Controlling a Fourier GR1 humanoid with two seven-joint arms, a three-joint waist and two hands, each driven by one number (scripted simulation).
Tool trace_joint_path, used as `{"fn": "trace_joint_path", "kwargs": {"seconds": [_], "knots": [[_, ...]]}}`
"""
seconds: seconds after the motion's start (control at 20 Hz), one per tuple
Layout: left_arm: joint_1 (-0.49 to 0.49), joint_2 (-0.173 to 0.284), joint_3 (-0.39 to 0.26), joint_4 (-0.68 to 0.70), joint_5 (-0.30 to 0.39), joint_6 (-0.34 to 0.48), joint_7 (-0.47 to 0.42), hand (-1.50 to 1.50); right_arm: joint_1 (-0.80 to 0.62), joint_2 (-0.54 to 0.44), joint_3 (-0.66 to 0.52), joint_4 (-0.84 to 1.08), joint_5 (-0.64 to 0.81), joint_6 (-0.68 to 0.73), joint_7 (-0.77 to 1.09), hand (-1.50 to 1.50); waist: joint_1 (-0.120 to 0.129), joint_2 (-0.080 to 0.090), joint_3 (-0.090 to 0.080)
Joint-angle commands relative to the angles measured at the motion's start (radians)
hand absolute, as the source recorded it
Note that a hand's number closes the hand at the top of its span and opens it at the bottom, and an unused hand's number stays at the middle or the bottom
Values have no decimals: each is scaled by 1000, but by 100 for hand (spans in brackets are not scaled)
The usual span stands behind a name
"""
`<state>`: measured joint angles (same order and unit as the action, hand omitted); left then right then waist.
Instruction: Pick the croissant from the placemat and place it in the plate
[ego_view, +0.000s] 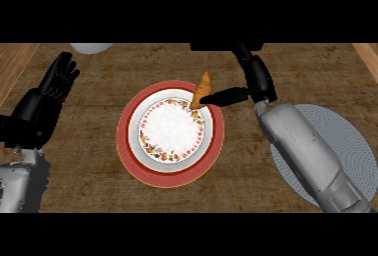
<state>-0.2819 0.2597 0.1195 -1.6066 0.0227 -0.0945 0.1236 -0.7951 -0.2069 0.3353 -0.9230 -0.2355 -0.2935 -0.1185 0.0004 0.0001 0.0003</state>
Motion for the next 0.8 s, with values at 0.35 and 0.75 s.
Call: {"fn": "trace_joint_path", "kwargs": {"seconds": [0.35,0.75], "knots": [[8,-4,6,-46,-8,-4,19,0,150,-211,-172,23,-13,290,-173,-150,4,1,0],[-7,-11,23,-15,-2,-18,27,0,176,-252,-250,54,70,362,-255,-150,4,1,0]]}}
